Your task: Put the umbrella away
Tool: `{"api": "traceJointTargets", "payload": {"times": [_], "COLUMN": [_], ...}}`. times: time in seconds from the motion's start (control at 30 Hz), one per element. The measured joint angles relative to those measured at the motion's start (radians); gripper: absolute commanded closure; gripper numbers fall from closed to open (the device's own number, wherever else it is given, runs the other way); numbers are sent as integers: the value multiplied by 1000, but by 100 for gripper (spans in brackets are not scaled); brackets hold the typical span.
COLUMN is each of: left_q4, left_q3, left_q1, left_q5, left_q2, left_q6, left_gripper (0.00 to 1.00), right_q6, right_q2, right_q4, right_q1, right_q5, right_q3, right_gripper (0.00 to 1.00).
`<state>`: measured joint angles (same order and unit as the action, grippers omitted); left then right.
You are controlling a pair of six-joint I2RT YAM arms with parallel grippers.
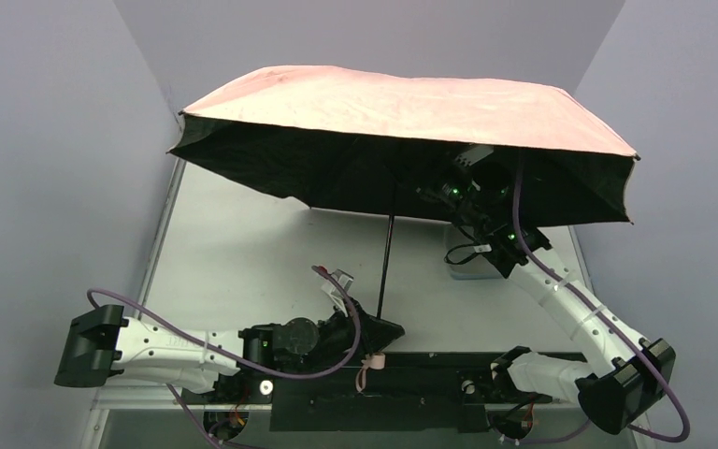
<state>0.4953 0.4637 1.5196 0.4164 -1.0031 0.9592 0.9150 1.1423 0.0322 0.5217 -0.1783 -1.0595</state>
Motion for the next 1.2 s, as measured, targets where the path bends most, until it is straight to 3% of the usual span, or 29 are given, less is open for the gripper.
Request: {"api": "traceJointTargets", "payload": {"times": [0.4, 0.83, 1.07, 1.17, 1.2], "left_q4": [-9, -8, -5, -5, -5], "left_q3": [15, 15, 15, 15, 15], "left_q1": [0, -1, -2, -2, -2], "left_q5": [2, 9, 15, 16, 16], "left_q2": [-45, -48, -54, -56, -56], "left_q6": [-16, -17, -17, -16, -16], "left_gripper": [100, 100, 100, 100, 100], "right_q6": [-136, -165, -172, -176, -176], "right_q2": [119, 252, 262, 264, 268], "right_q4": [-246, -377, -387, -389, -393], "right_q1": [24, 37, 42, 42, 43], "right_q5": [219, 294, 294, 291, 290], "right_q3": [-309, -443, -463, -465, -471], "right_gripper": [36, 66, 69, 98, 100]}}
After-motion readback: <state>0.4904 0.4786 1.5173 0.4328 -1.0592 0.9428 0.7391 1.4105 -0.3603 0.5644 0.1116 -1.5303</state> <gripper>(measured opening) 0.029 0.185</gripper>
